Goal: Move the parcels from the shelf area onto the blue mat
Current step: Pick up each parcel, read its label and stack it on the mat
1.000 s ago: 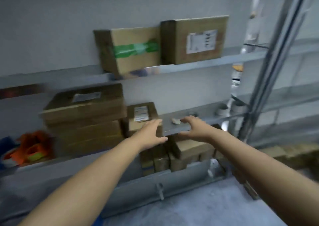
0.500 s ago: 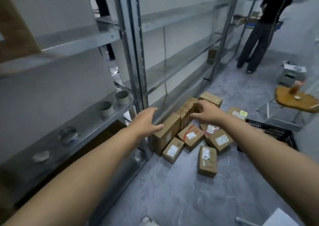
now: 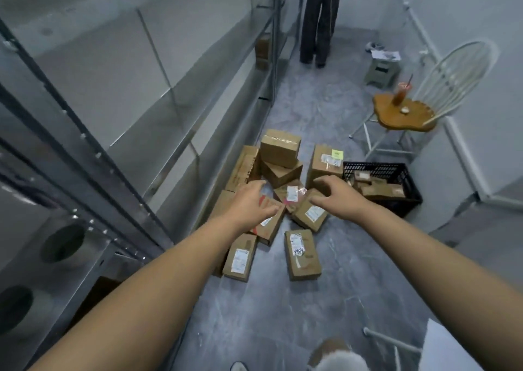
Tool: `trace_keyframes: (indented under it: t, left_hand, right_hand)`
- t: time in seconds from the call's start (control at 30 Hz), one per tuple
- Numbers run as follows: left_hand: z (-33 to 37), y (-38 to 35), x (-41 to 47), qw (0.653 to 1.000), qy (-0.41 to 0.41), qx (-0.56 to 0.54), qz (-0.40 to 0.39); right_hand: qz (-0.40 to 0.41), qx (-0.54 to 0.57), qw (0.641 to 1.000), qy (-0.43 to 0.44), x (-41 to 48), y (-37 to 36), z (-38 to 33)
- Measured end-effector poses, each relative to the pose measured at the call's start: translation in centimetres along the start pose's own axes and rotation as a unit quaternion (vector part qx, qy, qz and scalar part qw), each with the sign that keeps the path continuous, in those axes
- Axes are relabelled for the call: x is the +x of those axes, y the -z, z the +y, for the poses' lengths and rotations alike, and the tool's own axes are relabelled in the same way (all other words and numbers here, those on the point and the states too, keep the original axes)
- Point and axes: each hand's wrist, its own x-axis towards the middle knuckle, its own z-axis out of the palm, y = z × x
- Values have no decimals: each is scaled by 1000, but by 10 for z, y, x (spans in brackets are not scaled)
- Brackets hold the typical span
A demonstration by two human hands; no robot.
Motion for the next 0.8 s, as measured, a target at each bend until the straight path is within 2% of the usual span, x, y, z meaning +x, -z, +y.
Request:
trace_keyframes:
  t: [0.13,0.27,0.37,0.47,0.57,0.7,0.8]
  left_hand:
    - [6,-33,59,999,0,-15,-52]
    - [14,-67,115,999,8,-13,-52]
    - [16,-96,163,997,54,-24,-53]
    - [8,-131,208,993,95,-34,-66]
    - [-18,-177,249,987,135,-58,-58]
    - [-78,-261,279,972,210,-78,-68]
    - [-142,-337,289,963,240,-66,-100]
  right_hand:
    - [9,14,999,-48,51,11,47]
    - [-24,4,998,-61,110,18,92]
    - [-55,11,996,-63,162,16,127]
    - [-81,-16,996,-30,215,3,167]
    - [-117,-39,992,-21,267,-29,216]
    - [-155,-37,985,-71,316,-102,294]
    - [-152,-1,982,-112,341,-175,359]
